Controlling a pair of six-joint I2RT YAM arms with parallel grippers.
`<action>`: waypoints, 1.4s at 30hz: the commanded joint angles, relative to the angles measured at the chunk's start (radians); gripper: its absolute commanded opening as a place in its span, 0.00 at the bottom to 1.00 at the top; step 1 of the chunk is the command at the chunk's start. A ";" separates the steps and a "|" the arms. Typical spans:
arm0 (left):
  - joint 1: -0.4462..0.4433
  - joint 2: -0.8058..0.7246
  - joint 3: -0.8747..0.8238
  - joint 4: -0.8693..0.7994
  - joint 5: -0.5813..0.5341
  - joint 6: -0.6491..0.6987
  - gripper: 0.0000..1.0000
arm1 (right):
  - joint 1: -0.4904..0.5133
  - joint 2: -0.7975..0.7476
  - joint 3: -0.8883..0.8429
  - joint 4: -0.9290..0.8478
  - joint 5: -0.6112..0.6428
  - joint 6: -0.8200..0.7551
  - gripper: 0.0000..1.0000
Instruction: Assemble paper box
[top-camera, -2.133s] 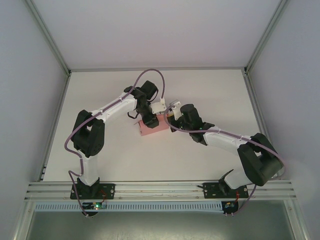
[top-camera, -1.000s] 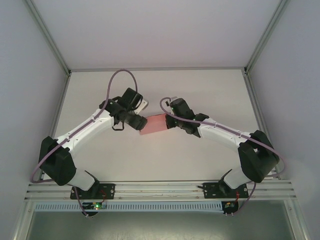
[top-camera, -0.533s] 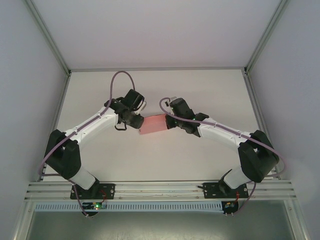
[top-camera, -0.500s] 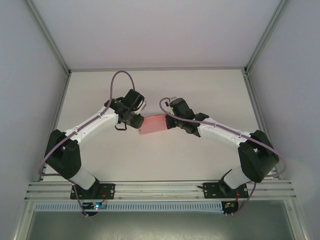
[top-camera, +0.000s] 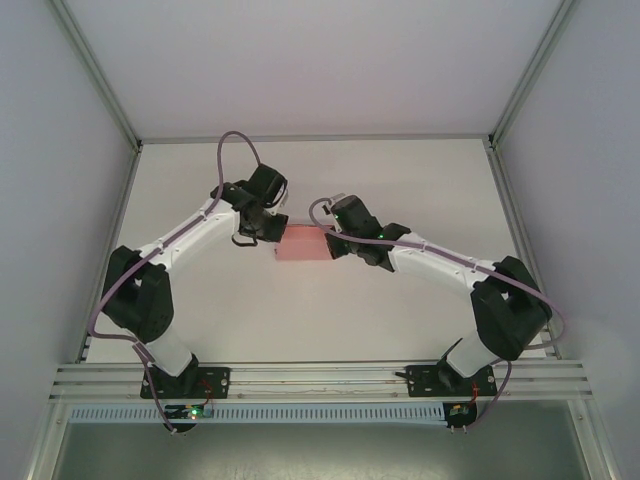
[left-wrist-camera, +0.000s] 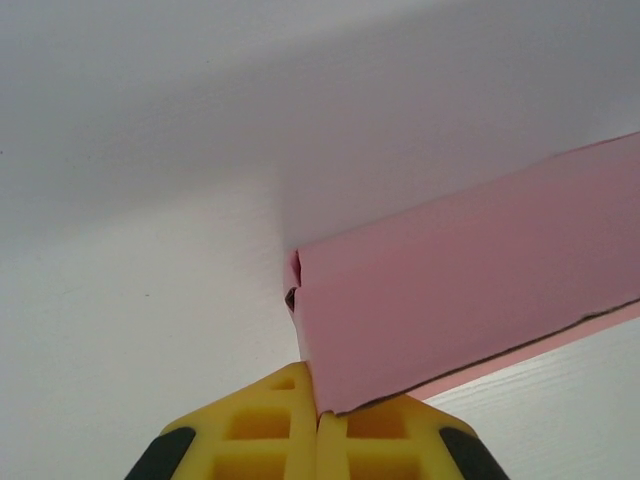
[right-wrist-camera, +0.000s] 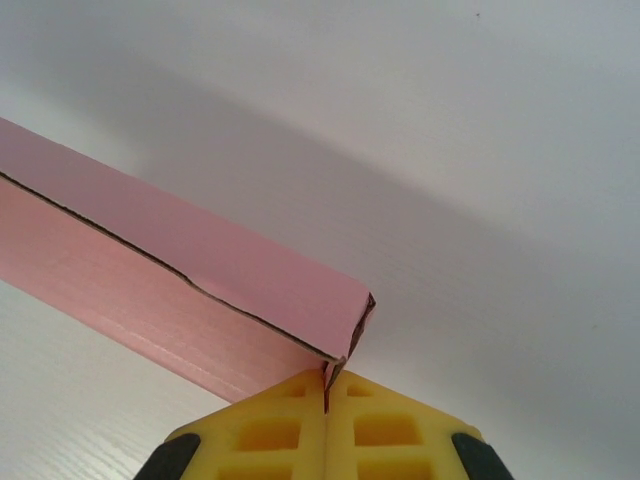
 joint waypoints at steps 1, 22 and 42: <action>0.028 0.008 0.035 -0.054 0.101 -0.050 0.00 | 0.021 0.050 0.017 -0.128 0.082 -0.043 0.00; 0.155 0.087 0.097 -0.152 0.265 -0.112 0.00 | 0.019 0.058 0.046 -0.096 0.037 -0.042 0.00; -0.014 0.036 -0.279 0.188 0.104 -0.095 0.00 | -0.007 -0.016 -0.111 0.100 -0.075 0.064 0.02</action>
